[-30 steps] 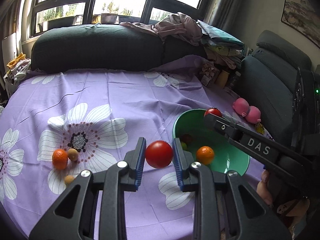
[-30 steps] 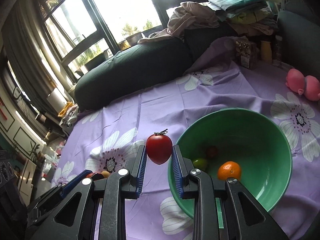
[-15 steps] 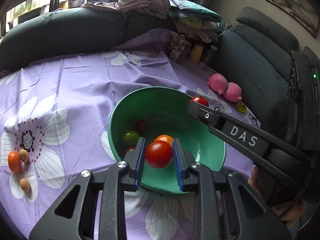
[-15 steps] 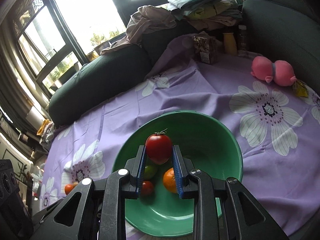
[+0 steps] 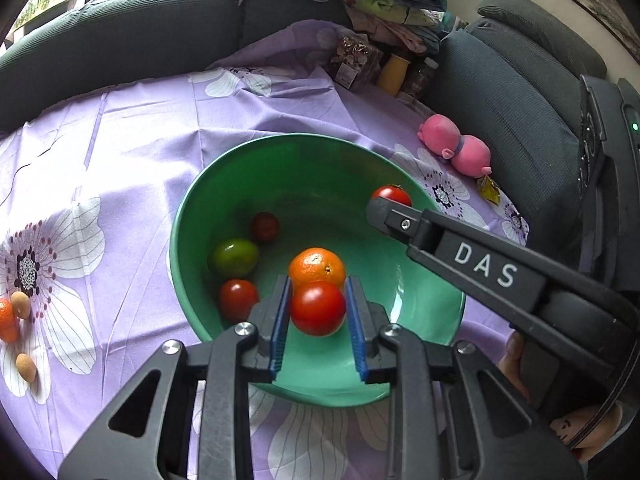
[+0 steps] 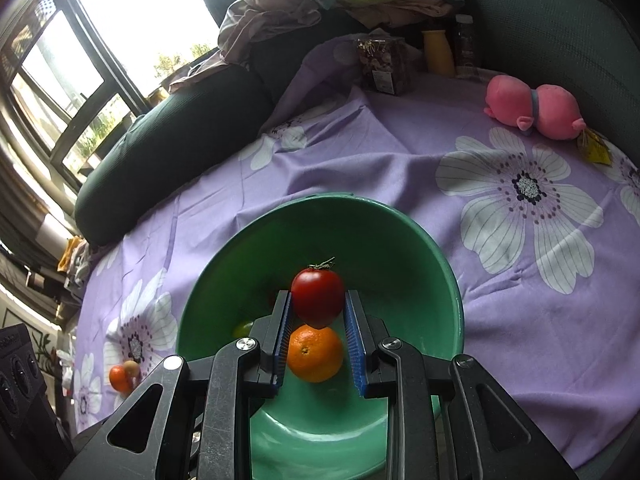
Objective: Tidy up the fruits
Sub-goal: 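Carry the red tomato into the green bowl and open the right gripper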
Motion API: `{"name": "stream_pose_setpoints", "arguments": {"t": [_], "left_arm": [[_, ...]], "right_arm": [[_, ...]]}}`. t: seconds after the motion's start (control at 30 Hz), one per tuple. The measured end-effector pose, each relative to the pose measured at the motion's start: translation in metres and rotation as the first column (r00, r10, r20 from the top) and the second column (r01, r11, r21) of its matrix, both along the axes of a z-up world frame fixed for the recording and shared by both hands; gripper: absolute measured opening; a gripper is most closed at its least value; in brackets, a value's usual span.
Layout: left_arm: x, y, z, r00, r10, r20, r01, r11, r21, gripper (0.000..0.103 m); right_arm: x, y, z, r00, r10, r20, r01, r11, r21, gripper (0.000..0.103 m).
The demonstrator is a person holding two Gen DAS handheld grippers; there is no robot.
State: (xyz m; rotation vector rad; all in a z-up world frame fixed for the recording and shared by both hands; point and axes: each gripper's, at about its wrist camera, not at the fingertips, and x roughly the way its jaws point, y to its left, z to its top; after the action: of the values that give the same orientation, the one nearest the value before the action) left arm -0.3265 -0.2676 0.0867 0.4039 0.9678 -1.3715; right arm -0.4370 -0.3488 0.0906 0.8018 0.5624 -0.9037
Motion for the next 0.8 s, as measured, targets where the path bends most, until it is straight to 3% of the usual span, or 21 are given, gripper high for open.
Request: {"name": "stream_pose_setpoints", "arguments": {"t": [0.37, 0.43, 0.5, 0.53, 0.67, 0.8], "left_arm": [[0.002, -0.003, -0.004, 1.0, 0.011, 0.0, -0.011, 0.999, 0.035, 0.027], [0.003, -0.002, -0.003, 1.0, 0.018, -0.015, -0.018, 0.999, 0.031, 0.031], [0.005, 0.003, 0.0, 0.999, 0.032, -0.025, -0.032, 0.999, 0.02, 0.048], [0.007, 0.006, 0.003, 0.999, 0.039, -0.027, -0.039, 0.999, 0.008, 0.05], [0.017, 0.022, 0.013, 0.998, 0.071, 0.0, -0.07, 0.997, -0.02, 0.055], [0.035, 0.045, 0.023, 0.985, 0.155, 0.077, -0.152, 0.987, -0.051, 0.064]], "right_arm": [[-0.007, -0.003, -0.001, 0.999, -0.04, 0.009, 0.04, 0.999, 0.008, 0.027], [-0.008, -0.004, 0.0, 0.999, -0.051, 0.019, 0.05, 0.999, 0.013, 0.027], [-0.01, -0.004, 0.001, 0.998, -0.057, 0.039, 0.057, 0.998, 0.015, 0.027], [-0.011, -0.004, 0.002, 0.997, -0.06, 0.053, 0.059, 0.998, 0.016, 0.028], [-0.012, -0.003, 0.006, 0.993, -0.057, 0.103, 0.054, 0.998, 0.025, 0.049], [-0.002, 0.003, 0.012, 0.995, -0.037, 0.096, 0.037, 0.999, 0.004, 0.05]]}}
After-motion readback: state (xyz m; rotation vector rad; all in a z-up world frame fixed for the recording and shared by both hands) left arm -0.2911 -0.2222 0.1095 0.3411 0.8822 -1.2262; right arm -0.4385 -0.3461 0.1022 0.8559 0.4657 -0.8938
